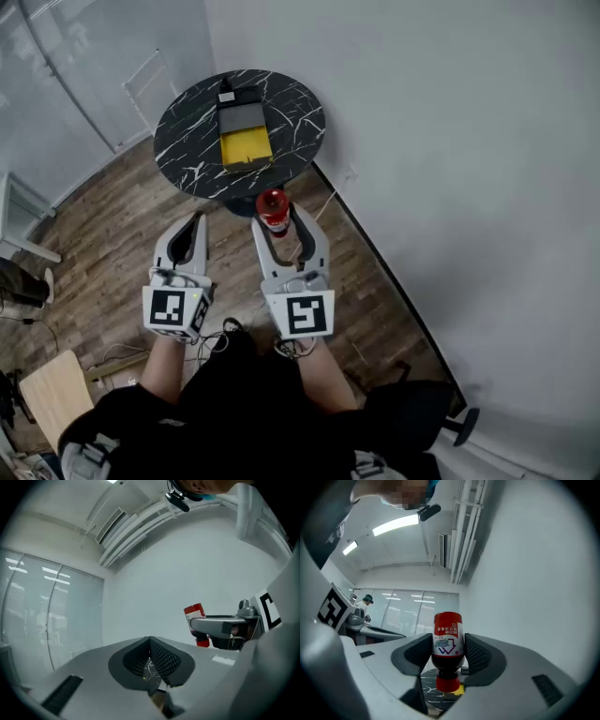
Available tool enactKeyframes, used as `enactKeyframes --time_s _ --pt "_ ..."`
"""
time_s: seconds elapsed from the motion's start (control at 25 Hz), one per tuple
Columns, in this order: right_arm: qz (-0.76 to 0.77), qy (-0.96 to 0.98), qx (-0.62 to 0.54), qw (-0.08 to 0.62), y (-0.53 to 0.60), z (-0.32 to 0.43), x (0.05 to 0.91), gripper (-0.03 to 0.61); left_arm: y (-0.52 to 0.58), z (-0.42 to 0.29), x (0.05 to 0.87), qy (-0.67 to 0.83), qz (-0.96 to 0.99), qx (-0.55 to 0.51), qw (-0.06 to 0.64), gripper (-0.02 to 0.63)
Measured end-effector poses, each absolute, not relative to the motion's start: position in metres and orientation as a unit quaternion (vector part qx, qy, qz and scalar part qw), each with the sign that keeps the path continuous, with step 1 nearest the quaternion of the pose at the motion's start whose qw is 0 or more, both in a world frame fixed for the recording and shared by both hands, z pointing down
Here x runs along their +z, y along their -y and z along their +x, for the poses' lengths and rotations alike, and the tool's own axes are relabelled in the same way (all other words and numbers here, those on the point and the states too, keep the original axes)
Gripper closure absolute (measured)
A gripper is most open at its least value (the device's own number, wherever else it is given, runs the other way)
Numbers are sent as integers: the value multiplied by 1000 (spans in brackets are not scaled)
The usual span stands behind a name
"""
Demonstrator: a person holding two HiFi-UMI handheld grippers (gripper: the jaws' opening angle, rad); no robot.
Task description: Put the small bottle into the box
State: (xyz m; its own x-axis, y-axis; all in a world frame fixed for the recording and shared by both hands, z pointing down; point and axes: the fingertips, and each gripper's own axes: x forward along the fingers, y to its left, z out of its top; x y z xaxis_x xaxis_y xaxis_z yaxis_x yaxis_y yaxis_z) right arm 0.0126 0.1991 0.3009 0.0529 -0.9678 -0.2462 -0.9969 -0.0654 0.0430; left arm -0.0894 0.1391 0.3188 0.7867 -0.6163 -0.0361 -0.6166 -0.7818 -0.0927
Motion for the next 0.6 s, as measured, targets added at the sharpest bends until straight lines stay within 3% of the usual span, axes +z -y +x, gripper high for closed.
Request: enactKeyframes --time_s 0.6 --pt "-692 -712 102 55 -247 38 309 373 -188 -69 334 -361 -931 -17 46 615"
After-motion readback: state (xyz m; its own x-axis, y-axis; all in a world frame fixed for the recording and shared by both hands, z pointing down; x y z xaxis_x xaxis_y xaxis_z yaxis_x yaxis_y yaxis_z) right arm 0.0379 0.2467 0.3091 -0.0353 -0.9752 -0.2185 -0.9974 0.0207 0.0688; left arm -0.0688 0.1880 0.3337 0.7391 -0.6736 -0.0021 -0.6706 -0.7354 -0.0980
